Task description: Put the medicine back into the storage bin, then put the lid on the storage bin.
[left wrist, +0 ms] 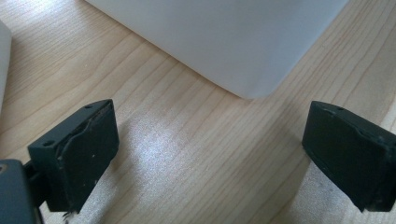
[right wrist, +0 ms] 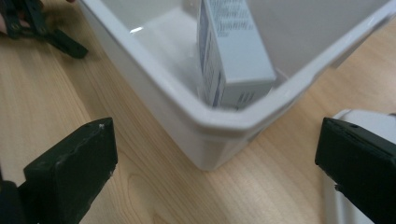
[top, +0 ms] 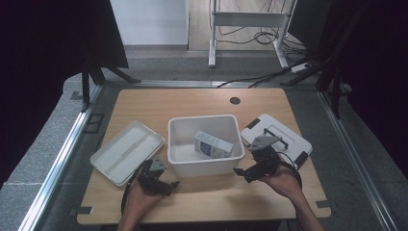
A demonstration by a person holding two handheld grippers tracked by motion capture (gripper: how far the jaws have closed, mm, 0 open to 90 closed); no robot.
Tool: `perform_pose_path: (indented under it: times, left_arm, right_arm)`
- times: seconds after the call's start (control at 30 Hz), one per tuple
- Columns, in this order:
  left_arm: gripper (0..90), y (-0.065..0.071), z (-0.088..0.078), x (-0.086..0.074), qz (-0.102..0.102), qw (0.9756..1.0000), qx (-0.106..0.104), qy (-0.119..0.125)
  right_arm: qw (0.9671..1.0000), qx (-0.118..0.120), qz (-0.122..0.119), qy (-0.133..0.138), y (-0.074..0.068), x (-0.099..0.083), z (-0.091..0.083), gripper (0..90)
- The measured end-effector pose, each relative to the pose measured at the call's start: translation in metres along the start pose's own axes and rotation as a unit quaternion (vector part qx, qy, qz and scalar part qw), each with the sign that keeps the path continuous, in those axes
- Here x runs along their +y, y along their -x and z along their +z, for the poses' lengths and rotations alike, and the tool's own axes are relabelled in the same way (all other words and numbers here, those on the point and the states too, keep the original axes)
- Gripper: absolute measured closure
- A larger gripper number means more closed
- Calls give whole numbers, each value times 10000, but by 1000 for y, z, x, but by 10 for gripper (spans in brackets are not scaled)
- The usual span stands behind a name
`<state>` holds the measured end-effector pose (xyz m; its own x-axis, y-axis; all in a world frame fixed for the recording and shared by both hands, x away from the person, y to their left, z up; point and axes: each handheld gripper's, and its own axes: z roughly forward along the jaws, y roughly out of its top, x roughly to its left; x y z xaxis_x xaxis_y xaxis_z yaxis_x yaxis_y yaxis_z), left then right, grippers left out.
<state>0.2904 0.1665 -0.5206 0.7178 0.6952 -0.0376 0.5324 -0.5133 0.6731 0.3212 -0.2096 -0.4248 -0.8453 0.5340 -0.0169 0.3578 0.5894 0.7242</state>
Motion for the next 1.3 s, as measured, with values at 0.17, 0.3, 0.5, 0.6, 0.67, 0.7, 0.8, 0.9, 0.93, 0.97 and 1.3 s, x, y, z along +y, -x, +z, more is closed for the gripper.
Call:
perform_pose_path:
  times: [0.17, 0.3, 0.5, 0.6, 0.67, 0.7, 0.8, 0.9, 0.93, 0.97, 1.3]
  left_arm:
    - [38, 0, 0, 0, 6, 10000, 0, -8]
    - [38, 0, 0, 0, 5, 10000, 4, -10]
    - [38, 0, 0, 0, 4, 10000, 3, -8]
    - [38, 0, 0, 0, 4, 10000, 4, -9]
    - [38, 0, 0, 0, 4, 10000, 3, -8]
    - [38, 0, 0, 0, 4, 10000, 3, -10]
    - [37, 0, 0, 0, 3, 10000, -3, -7]
    - [35, 0, 0, 0, 11, 10000, -20, -8]
    - [33, 0, 0, 0, 23, 10000, -29, -10]
    - [34, -1, 0, 0, 34, 10000, -34, -5]
    - [54, -8, -17, 4, 22, 9998, -69, -184]
  right_arm:
    - [9999, -21, 159, -9, 1, -24, 16, 0]
    - [9996, -40, 246, -103, 0, -41, 28, 0]
    - [9991, -24, 350, -242, -1, -65, 44, 0]
    - [9989, -72, 340, -330, -2, -71, 50, 0]
    - [9988, -95, 337, -347, -3, -75, 54, 0]
    - [9991, -146, 292, -281, -4, -76, 55, 0]
    - [9991, -153, 327, -227, -4, -78, 54, 0]
    - [9991, -167, 316, -234, -4, -78, 55, 0]
    - [9991, -167, 316, -234, -4, -78, 55, 0]
    - [9991, -168, 317, -234, -4, -78, 55, 0]
    - [9991, -165, 321, -230, -4, -78, 55, 0]
